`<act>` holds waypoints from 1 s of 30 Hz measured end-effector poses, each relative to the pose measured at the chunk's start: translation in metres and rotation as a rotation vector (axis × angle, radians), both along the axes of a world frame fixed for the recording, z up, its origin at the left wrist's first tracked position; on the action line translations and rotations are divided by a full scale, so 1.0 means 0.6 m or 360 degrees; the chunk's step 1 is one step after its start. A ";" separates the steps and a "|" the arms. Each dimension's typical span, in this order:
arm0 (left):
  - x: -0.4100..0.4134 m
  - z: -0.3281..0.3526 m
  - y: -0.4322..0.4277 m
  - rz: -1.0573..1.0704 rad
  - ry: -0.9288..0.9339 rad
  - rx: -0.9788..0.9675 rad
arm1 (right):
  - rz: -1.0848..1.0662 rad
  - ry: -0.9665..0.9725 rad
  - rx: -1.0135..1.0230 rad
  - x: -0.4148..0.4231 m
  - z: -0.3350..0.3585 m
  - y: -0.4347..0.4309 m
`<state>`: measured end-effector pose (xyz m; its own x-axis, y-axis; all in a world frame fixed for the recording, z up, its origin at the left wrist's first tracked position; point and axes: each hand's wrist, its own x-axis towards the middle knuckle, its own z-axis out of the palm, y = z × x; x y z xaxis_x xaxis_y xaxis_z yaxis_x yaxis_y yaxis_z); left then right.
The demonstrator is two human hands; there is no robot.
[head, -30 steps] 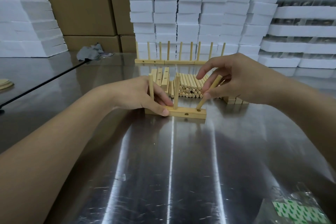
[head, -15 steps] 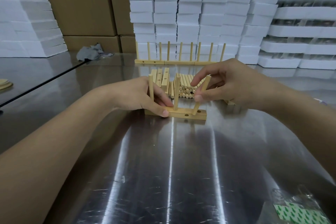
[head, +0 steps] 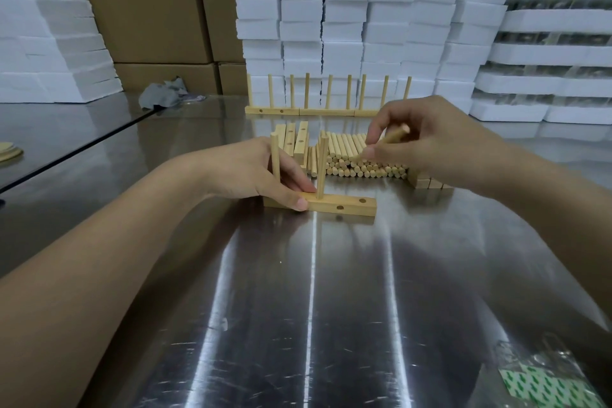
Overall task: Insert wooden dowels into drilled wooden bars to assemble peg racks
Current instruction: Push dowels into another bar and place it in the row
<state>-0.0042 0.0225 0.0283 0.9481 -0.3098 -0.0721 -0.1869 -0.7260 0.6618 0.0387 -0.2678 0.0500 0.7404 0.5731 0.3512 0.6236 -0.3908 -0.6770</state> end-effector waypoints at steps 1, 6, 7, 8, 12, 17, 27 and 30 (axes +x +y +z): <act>-0.001 0.000 0.000 -0.0001 -0.0004 0.0004 | 0.0016 -0.0016 0.0004 0.000 0.003 -0.002; -0.002 0.000 0.001 -0.0001 -0.0003 -0.0001 | 0.0087 0.0010 -0.0166 -0.003 0.003 -0.001; -0.002 -0.001 0.001 0.0004 0.0002 -0.0003 | 0.0096 0.0024 -0.0185 -0.004 0.001 0.001; -0.002 -0.001 0.001 0.0007 0.0005 -0.0005 | 0.0106 0.0031 -0.0195 -0.004 -0.001 0.002; -0.002 0.000 0.001 0.0000 0.0007 0.0010 | 0.0136 0.0023 -0.0225 -0.001 -0.010 0.006; -0.001 0.000 0.001 0.0006 0.0015 -0.0021 | 0.0209 0.0001 -0.0252 -0.003 -0.009 0.004; -0.001 0.001 0.000 0.0019 0.0031 -0.0018 | 0.0166 -0.0083 -0.0343 -0.005 -0.004 0.006; 0.000 0.001 0.000 0.0016 0.0039 -0.0024 | 0.0147 -0.0061 -0.0338 -0.005 -0.005 0.005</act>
<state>-0.0045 0.0226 0.0288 0.9492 -0.3012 -0.0905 -0.1632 -0.7178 0.6769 0.0359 -0.2646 0.0469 0.6701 0.7016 0.2424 0.6868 -0.4621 -0.5611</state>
